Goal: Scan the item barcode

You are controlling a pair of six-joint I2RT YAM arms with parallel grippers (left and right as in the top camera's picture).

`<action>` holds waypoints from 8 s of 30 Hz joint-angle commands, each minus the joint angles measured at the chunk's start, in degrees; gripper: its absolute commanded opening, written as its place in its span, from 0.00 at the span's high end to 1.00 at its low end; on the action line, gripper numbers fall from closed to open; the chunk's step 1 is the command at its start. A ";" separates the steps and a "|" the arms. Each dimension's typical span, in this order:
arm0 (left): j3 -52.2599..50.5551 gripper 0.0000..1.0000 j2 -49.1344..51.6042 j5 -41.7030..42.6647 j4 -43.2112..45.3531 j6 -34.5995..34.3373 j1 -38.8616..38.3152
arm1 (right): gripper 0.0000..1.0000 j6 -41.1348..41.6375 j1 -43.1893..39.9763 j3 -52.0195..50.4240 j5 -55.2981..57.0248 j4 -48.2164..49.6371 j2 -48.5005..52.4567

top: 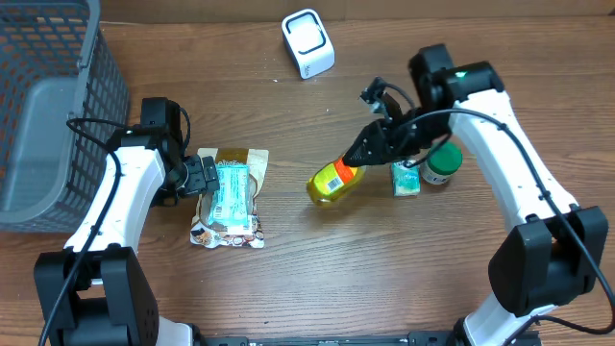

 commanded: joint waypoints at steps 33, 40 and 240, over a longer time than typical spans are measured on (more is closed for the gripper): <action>0.85 0.00 0.24 0.46 -0.11 0.66 -0.24 | 0.85 35.85 18.43 -1.14 47.04 9.60 -0.11; 0.85 0.00 0.24 0.46 -0.11 0.66 -0.24 | 0.82 35.19 18.40 -6.60 47.23 15.74 -0.11; 0.85 0.01 0.24 0.46 -0.11 0.66 -0.24 | 0.24 20.37 -1.70 5.29 45.46 25.03 6.73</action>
